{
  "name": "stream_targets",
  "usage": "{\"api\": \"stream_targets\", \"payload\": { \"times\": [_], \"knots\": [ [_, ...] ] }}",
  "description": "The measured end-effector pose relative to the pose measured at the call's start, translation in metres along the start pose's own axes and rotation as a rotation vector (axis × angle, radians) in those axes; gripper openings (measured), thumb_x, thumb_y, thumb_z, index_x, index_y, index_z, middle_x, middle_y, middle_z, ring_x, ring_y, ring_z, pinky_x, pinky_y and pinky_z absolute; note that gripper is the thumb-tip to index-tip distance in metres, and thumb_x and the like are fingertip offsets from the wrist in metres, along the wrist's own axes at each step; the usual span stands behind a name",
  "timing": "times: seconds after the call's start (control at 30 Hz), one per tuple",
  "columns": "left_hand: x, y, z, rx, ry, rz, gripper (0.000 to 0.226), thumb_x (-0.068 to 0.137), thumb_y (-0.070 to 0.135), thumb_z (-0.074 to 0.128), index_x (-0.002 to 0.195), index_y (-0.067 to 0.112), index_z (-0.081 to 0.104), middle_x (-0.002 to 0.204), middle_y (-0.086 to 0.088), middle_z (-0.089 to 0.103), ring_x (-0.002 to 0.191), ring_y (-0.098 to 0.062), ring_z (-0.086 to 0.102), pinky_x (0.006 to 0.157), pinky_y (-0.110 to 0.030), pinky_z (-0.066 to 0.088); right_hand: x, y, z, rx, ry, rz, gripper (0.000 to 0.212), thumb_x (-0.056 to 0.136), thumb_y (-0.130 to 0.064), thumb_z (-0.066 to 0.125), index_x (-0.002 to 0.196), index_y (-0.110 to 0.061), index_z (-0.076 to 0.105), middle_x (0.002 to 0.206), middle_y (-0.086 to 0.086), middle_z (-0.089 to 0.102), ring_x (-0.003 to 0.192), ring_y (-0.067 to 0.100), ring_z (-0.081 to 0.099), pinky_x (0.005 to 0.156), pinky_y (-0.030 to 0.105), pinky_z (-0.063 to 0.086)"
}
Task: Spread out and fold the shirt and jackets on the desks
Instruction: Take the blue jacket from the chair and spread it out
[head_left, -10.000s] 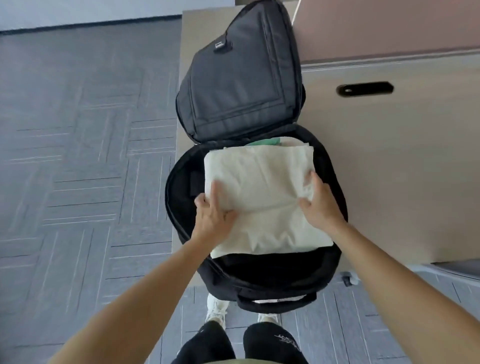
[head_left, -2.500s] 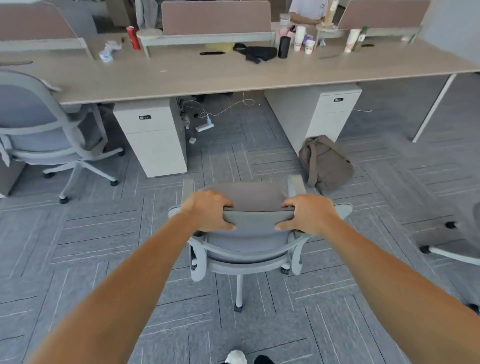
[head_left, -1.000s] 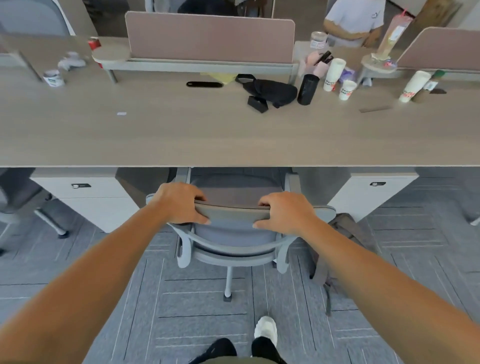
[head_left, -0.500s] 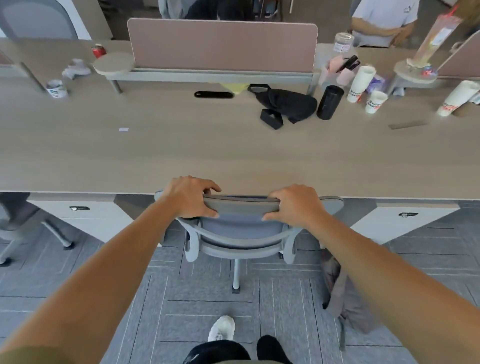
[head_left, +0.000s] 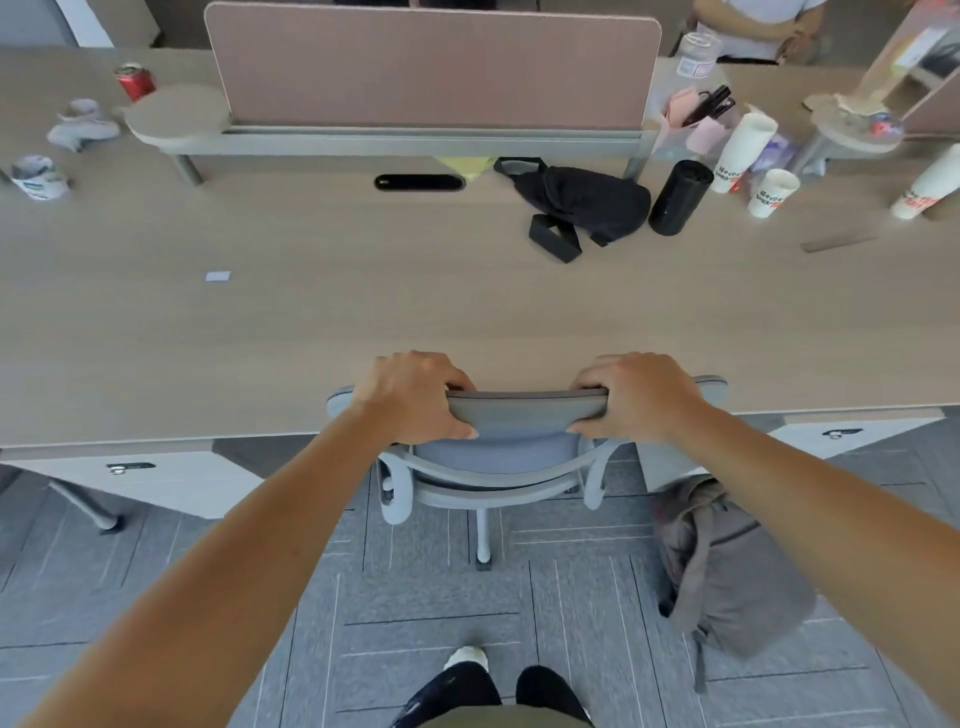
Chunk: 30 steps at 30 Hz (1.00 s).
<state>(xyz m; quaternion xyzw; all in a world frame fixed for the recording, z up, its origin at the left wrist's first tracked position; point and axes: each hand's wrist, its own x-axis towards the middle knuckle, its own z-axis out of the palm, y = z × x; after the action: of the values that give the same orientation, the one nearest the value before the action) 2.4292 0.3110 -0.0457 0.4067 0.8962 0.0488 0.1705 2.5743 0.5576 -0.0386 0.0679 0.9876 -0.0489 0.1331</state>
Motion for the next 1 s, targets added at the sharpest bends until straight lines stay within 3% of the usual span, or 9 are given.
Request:
{"api": "stream_targets", "payload": {
  "times": [0.3,0.4,0.5,0.6,0.67,0.83,1.0],
  "knots": [
    [-0.008,0.005,0.000,0.072,-0.021,0.053,0.054,0.075,0.072,0.063,0.123,0.048,0.061,0.120,0.021,0.062,0.108,-0.013,0.059,0.084,-0.031,0.048,-0.011,-0.009,-0.003,-0.016,-0.060,0.060,0.044,0.078,-0.069,0.066,0.113,-0.042,0.064,0.109,-0.017,0.062,0.101,0.014,0.058,0.073,0.032,0.043],
    [-0.019,0.013,-0.003,0.065,-0.006,0.090,0.070,0.078,0.066,0.066,0.141,0.044,0.044,0.128,0.014,0.059,0.113,-0.017,0.059,0.084,-0.032,0.045,-0.024,-0.021,-0.013,-0.095,-0.051,0.087,0.049,0.081,-0.065,0.066,0.119,-0.035,0.061,0.117,-0.012,0.061,0.108,0.016,0.057,0.073,0.032,0.043],
    [-0.028,0.035,-0.003,-0.065,0.072,0.194,0.088,0.080,0.062,0.067,0.153,0.038,0.022,0.131,0.006,0.053,0.117,-0.022,0.054,0.098,-0.039,0.046,-0.052,-0.027,-0.021,-0.062,0.019,0.148,0.048,0.091,-0.052,0.062,0.132,-0.027,0.056,0.128,-0.005,0.058,0.117,0.020,0.053,0.083,0.034,0.047],
    [-0.024,0.085,-0.001,-0.143,0.175,0.400,0.069,0.088,0.052,0.064,0.148,0.027,0.038,0.129,-0.001,0.055,0.120,-0.026,0.048,0.104,-0.041,0.040,-0.106,-0.017,-0.029,0.050,0.071,0.267,0.037,0.096,-0.045,0.055,0.129,-0.027,0.057,0.128,-0.006,0.055,0.119,0.018,0.052,0.088,0.036,0.048],
    [-0.016,0.130,0.000,-0.134,0.151,0.540,0.052,0.092,0.047,0.061,0.138,0.024,0.052,0.127,-0.002,0.056,0.119,-0.026,0.048,0.103,-0.041,0.040,-0.154,0.000,-0.032,0.033,0.045,0.354,0.032,0.098,-0.042,0.051,0.125,-0.028,0.059,0.124,-0.005,0.058,0.115,0.019,0.054,0.088,0.037,0.049],
    [-0.013,0.257,0.018,-0.177,-0.104,0.775,0.028,0.096,0.046,0.057,0.114,0.026,0.065,0.095,0.014,0.057,0.095,-0.013,0.057,0.085,-0.033,0.049,-0.306,0.043,-0.014,0.203,0.035,0.702,0.008,0.096,-0.044,0.052,0.098,-0.038,0.058,0.091,-0.022,0.057,0.100,0.013,0.059,0.084,0.034,0.053],
    [-0.043,0.387,0.054,-0.136,-0.305,0.971,0.023,0.095,0.046,0.060,0.110,0.030,0.067,0.098,0.015,0.063,0.092,-0.006,0.060,0.074,-0.024,0.045,-0.472,0.056,0.035,0.410,0.067,1.102,0.015,0.094,-0.041,0.060,0.103,-0.030,0.066,0.097,-0.014,0.064,0.099,0.015,0.061,0.091,0.037,0.052]
  ]
}}
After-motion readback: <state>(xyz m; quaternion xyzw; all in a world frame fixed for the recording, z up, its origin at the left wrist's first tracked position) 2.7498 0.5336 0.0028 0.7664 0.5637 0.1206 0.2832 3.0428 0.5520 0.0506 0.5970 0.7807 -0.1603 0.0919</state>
